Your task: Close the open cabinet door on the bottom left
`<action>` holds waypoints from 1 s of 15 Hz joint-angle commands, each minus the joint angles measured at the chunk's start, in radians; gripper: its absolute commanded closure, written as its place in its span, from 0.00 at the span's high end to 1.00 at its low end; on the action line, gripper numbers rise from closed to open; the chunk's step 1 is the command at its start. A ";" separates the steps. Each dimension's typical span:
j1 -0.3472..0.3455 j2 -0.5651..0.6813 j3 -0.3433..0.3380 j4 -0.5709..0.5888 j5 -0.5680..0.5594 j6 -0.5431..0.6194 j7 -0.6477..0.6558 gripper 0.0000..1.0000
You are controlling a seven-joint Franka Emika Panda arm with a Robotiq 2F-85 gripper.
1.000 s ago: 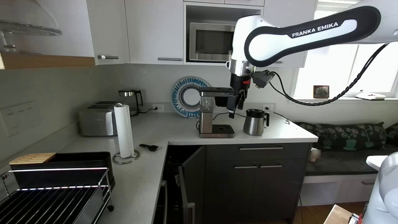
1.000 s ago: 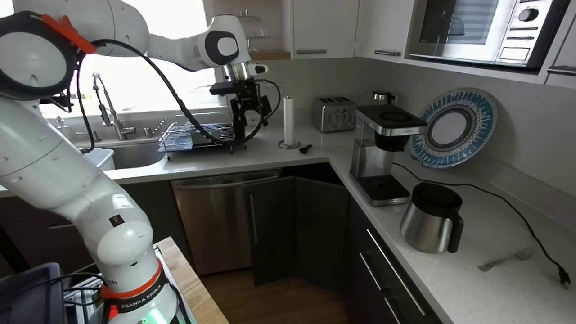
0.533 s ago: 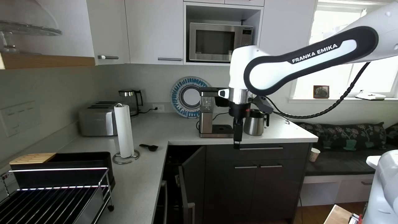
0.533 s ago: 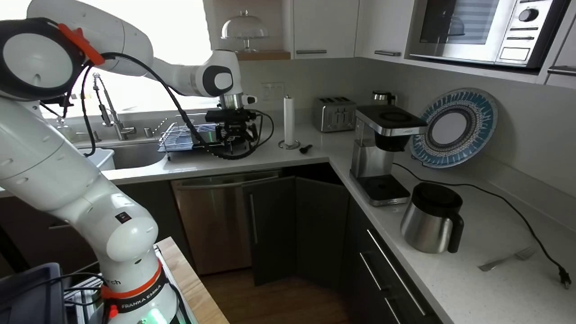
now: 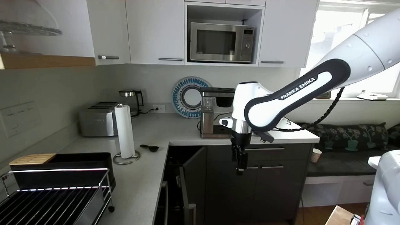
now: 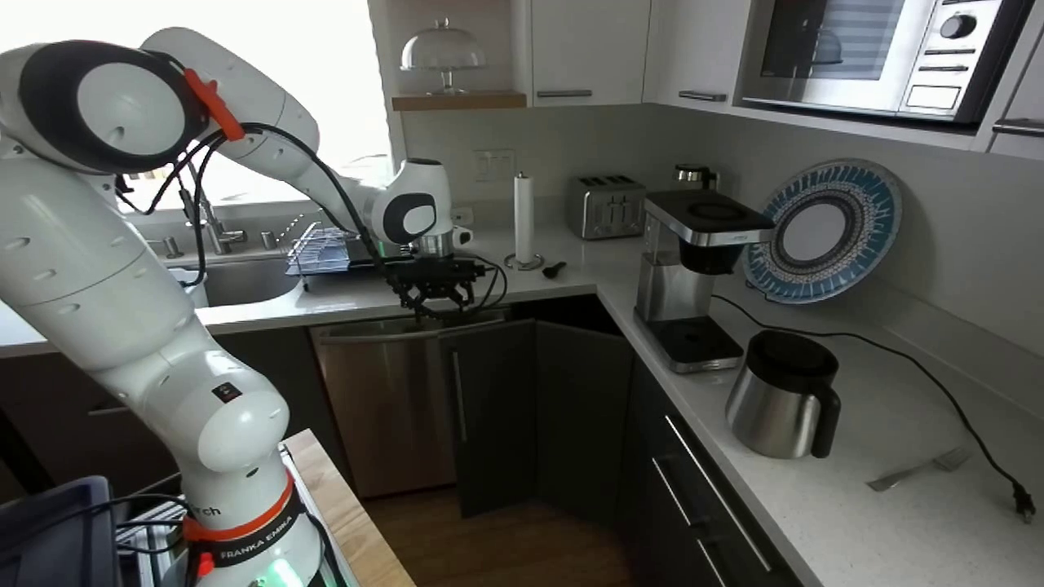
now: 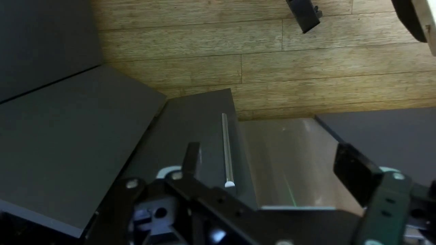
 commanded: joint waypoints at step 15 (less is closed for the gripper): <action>0.002 0.289 0.025 0.059 0.094 0.225 -0.190 1.00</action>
